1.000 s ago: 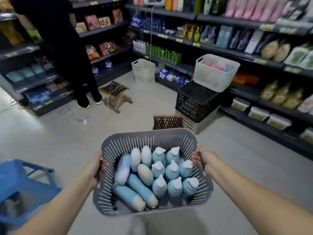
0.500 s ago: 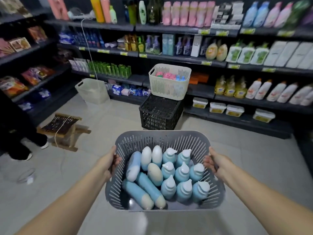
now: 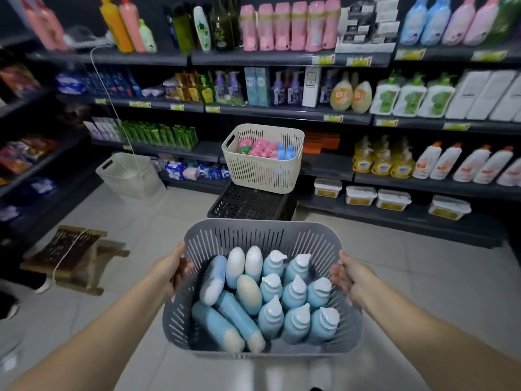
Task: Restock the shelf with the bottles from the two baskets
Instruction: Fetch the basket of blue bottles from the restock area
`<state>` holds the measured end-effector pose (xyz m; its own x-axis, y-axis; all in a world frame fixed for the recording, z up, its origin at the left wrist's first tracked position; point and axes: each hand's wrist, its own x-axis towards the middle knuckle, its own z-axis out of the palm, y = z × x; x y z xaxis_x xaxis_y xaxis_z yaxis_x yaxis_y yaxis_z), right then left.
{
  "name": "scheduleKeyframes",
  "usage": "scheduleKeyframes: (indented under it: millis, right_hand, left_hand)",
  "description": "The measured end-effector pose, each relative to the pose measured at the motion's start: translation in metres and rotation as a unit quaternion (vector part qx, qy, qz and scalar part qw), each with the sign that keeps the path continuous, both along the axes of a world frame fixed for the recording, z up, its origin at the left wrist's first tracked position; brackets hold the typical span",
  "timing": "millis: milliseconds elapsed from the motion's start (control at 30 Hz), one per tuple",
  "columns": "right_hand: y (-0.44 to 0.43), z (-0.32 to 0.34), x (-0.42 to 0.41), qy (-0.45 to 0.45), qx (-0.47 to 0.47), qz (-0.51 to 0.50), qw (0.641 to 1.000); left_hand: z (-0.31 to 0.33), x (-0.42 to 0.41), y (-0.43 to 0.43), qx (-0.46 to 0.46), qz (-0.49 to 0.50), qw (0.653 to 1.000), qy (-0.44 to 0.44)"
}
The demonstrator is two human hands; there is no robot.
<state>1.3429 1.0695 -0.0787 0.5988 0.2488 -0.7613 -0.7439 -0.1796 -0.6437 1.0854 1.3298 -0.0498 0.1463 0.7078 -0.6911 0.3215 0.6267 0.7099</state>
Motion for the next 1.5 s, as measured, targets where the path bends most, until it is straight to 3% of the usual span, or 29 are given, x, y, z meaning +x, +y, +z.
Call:
scheduleKeyframes:
  millis: [233,467,600,867,1100,1233,1500]
  right_hand:
    - [0.067,-0.002,0.111,0.007,-0.010,0.033,0.999]
    - [0.127,-0.013,0.167,0.007,0.001,0.018,1.000]
    - [0.157,-0.022,0.177,0.011,-0.021,0.032,0.999]
    - [0.239,-0.062,0.184,0.067,-0.008,-0.061,0.996]
    - [0.296,-0.085,0.190,0.080,0.009,-0.023,0.996]
    - [0.316,-0.094,0.191,0.065,0.013,-0.004,0.998]
    - [0.349,-0.107,0.197,0.085,0.004,-0.069,0.994]
  left_hand:
    - [-0.007,0.085,0.040,-0.004,0.025,1.000,0.011]
    - [-0.013,0.150,0.094,0.025,0.020,0.998,0.044]
    - [-0.023,0.177,0.135,0.051,0.011,0.996,0.068]
    - [-0.055,0.211,0.241,0.036,-0.053,0.993,0.103]
    - [-0.079,0.238,0.325,0.044,-0.070,0.991,0.102]
    - [-0.086,0.254,0.358,0.048,-0.096,0.989,0.102]
    - [-0.110,0.283,0.403,0.052,-0.132,0.984,0.106]
